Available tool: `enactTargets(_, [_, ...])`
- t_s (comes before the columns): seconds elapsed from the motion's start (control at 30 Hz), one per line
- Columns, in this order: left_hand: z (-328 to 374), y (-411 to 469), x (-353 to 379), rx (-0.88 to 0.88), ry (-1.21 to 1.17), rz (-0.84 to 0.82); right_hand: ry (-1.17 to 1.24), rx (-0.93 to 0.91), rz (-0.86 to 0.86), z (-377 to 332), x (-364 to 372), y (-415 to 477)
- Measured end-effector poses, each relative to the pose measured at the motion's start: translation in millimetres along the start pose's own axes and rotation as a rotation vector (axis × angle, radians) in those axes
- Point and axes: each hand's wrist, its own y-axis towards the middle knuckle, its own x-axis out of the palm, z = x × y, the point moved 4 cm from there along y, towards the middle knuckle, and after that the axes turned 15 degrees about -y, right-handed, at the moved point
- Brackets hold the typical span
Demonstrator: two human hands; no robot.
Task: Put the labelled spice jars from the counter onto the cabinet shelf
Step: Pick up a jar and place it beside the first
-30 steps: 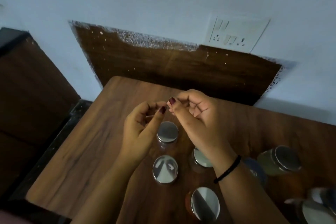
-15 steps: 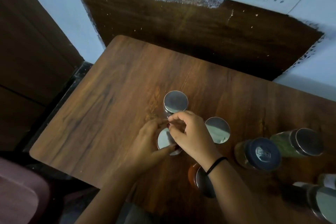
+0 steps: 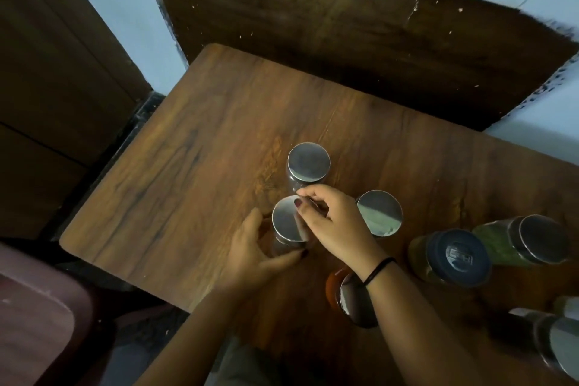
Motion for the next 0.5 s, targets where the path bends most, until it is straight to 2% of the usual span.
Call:
enactTargets(0.2, [51, 17, -24, 0.008, -0.433, 0.034, 0.525, 0.069, 0.074, -16, -45, 4])
enactTargets(0.5, [152, 46, -47, 0.130, -0.570, 0.004, 0.617, -0.108, -0.006, -60, -92, -3])
